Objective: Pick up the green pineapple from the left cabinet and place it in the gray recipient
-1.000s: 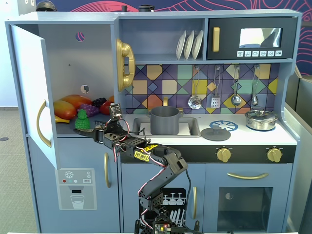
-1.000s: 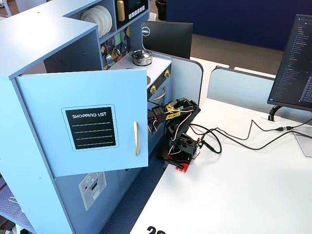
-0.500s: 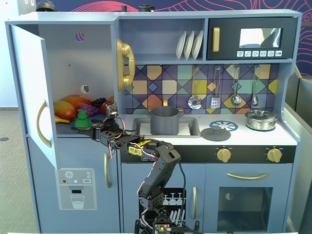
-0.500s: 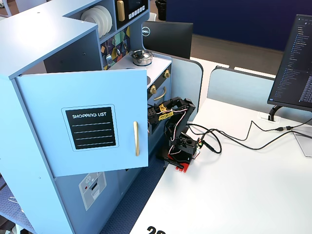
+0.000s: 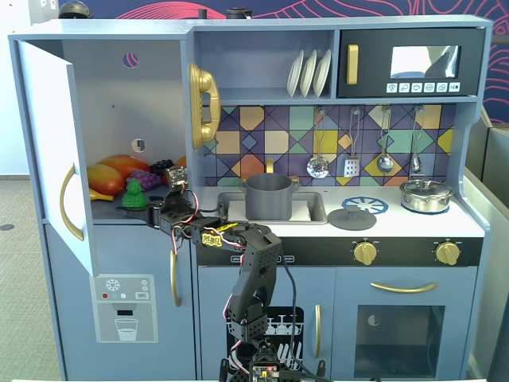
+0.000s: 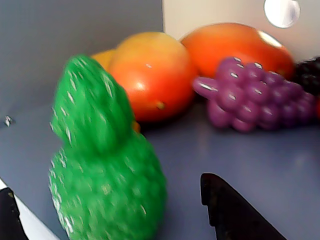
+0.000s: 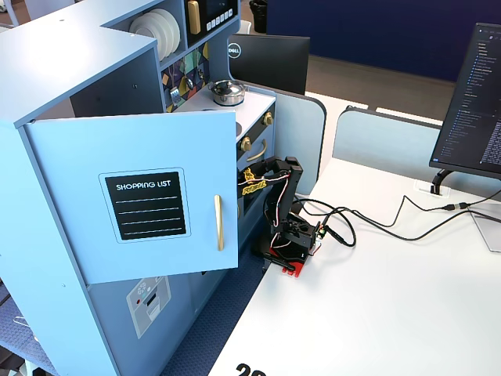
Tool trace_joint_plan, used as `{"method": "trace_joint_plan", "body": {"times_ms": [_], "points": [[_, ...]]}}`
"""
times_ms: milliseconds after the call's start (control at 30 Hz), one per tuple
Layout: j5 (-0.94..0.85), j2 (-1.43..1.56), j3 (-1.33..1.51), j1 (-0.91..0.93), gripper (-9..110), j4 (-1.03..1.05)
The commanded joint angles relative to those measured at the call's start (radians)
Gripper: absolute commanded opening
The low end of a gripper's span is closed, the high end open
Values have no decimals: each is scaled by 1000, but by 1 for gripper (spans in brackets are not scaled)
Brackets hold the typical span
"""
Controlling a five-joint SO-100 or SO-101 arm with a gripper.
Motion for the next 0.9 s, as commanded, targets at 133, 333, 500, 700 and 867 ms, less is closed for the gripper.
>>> {"method": "trace_joint_plan", "body": {"times_ms": [133, 333, 500, 700, 867], "points": [[15, -69, -144, -8, 35, -48], [-78, -81, -144, -49, 0, -54], [-51, 40, -129, -74, 0, 44], [-107, 483, -120, -184, 0, 637], [-156, 784, -75, -249, 0, 842]]}}
